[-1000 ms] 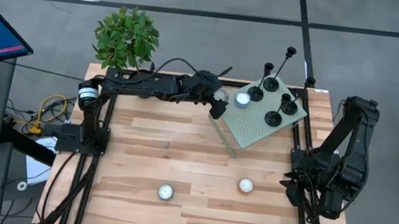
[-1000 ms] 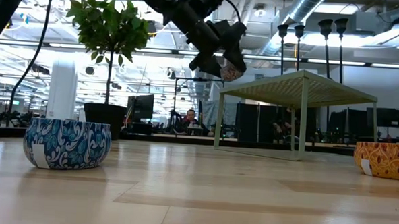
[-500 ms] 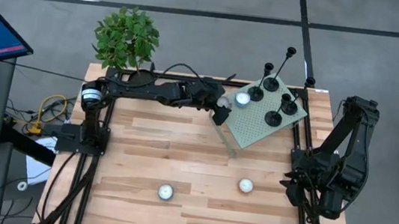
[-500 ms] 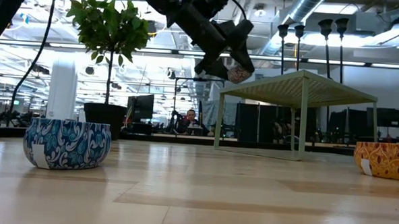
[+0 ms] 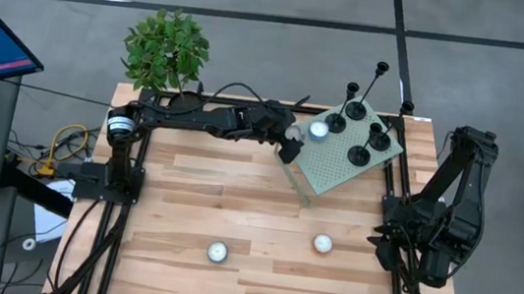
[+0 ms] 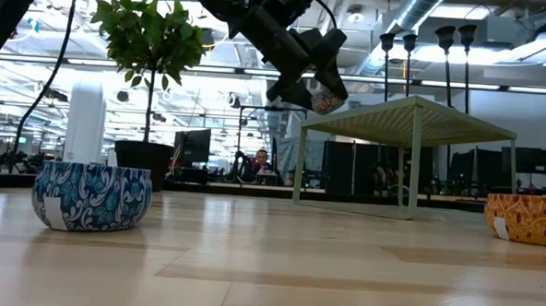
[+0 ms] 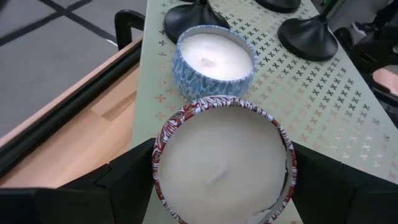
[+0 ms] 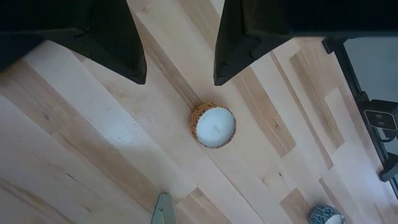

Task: Pick & Place candle stick holders
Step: Put the red scented candle on the shelf

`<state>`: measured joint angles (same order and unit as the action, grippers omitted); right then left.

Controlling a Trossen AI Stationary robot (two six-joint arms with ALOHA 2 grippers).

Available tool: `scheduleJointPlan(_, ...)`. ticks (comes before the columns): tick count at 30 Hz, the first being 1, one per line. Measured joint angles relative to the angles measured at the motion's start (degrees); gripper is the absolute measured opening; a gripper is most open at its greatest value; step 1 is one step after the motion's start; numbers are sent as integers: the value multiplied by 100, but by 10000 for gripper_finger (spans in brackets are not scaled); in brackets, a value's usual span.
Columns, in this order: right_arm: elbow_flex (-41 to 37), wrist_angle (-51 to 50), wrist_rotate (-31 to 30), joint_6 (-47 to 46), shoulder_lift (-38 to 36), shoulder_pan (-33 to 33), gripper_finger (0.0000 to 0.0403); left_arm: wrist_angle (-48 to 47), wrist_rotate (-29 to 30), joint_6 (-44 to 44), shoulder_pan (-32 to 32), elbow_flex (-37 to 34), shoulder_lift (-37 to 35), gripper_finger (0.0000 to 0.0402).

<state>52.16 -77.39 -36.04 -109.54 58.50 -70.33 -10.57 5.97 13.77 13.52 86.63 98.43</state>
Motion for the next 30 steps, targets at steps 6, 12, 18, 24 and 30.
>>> scheduleJointPlan(6, 0, 0, 1, 0, 0, -2, 179, 31, 31, -154, 4, 0, 0, 310)
scheduleJointPlan(12, 0, 3, 1, 0, -2, 0, 179, 52, 45, -282, 4, -9, 96, 310)
scheduleJointPlan(18, 0, 10, 0, -2, 0, -2, 179, 79, 42, -329, 26, -2, 125, 310)
scheduleJointPlan(24, 0, 70, 0, 0, 0, -2, 179, 119, -150, -349, 28, -2, 125, 320)
scheduleJointPlan(30, 0, 69, -2, 9, 0, 0, 179, 199, -154, -601, 26, -2, 125, 345)
